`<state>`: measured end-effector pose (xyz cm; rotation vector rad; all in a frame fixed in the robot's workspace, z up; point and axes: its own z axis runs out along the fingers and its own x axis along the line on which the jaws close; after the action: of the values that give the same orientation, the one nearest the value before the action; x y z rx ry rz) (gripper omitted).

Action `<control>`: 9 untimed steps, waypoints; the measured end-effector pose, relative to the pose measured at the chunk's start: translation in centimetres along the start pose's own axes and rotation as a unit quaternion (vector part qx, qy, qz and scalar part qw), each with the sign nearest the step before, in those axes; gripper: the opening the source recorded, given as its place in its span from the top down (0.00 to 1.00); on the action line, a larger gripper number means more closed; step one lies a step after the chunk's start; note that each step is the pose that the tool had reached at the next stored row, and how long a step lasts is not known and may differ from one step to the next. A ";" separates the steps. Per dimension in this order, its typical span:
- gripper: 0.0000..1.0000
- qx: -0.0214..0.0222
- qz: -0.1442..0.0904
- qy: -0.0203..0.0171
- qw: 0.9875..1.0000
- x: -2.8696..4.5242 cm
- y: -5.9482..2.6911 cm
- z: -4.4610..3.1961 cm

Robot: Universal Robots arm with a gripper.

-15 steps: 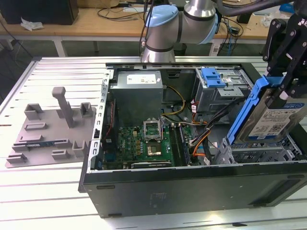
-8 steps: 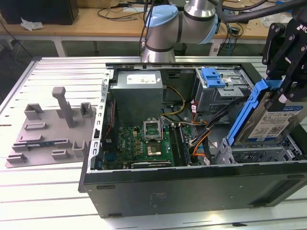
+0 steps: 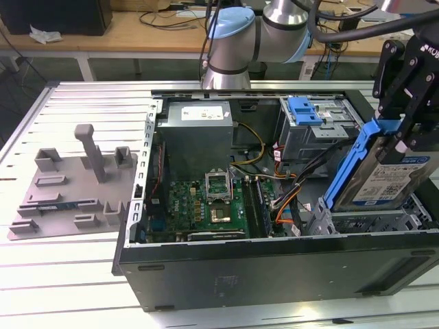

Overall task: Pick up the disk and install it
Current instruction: 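Insert the disk into the insertion slot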

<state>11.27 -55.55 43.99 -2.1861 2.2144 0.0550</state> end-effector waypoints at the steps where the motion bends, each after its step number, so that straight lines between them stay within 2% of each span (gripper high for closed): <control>1: 0.63 0.000 0.000 0.000 1.000 0.01 -0.01 0.07; 9: 0.63 0.000 0.000 0.000 1.000 0.16 -0.04 0.95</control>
<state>11.30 -55.67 43.04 -2.1861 2.2144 0.0550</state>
